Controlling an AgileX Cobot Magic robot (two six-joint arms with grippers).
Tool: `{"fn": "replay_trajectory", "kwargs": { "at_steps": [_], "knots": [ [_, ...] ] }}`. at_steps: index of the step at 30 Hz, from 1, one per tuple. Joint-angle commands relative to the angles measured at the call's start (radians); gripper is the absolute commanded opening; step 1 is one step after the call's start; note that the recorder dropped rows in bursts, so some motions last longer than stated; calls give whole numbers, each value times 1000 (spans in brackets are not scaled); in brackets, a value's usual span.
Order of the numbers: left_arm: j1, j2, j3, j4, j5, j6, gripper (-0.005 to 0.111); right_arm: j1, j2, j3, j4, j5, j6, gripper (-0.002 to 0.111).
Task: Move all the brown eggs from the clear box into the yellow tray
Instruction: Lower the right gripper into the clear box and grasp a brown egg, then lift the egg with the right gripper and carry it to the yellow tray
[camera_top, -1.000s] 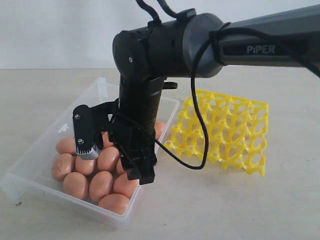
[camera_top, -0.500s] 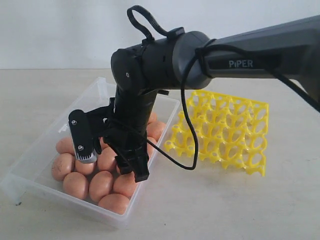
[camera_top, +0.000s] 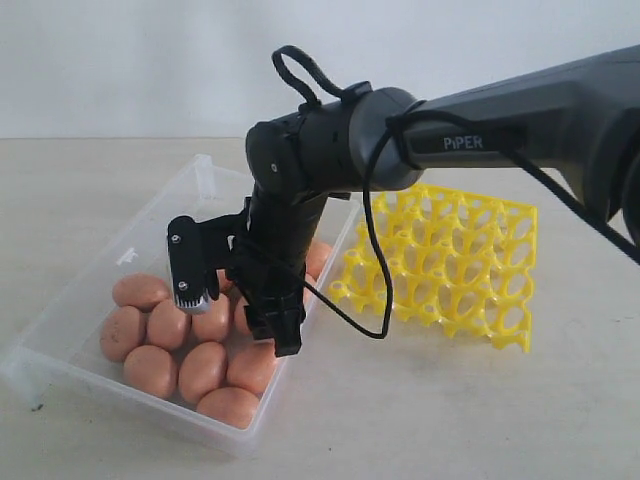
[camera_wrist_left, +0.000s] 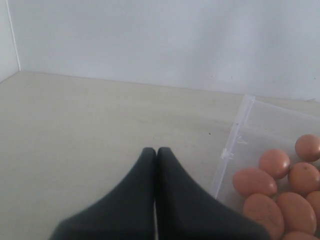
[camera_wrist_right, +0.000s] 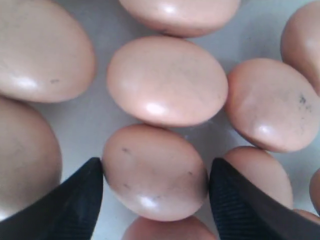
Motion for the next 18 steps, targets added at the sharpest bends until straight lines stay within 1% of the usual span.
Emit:
{"fn": "replay_trajectory", "kwargs": {
  "at_steps": [1,3,4,5,6,7,8,10,14,16,18],
  "knots": [
    [-5,3,-4,-2,-9,4,-4,-13,21,-3,23,-42,21,59],
    [-5,3,-4,-2,-9,4,-4,-13,33,-3,61,-79,21,59],
    [-5,3,-4,-2,-9,4,-4,-13,33,-3,81,-100,29,55],
    [-5,3,-4,-2,-9,4,-4,-13,33,-3,89,-111,46,48],
    [-5,3,-4,-2,-9,4,-4,-13,33,-3,96,-125,126,30],
    [-5,3,-4,-2,-9,4,-4,-13,31,-3,96,-125,182,17],
    [-5,3,-4,-2,-9,4,-4,-13,30,-3,92,-125,288,1],
    [-5,3,-4,-2,-9,4,-4,-13,30,-3,85,-125,341,0],
    [-5,3,-4,-2,-9,4,-4,-13,16,-5,107,-117,370,0],
    [-5,3,-4,-2,-9,4,-4,-13,-12,-5,155,-112,373,0],
    [-5,3,-4,-2,-9,4,-4,-13,-61,-5,245,-92,373,0]
  ]
}}
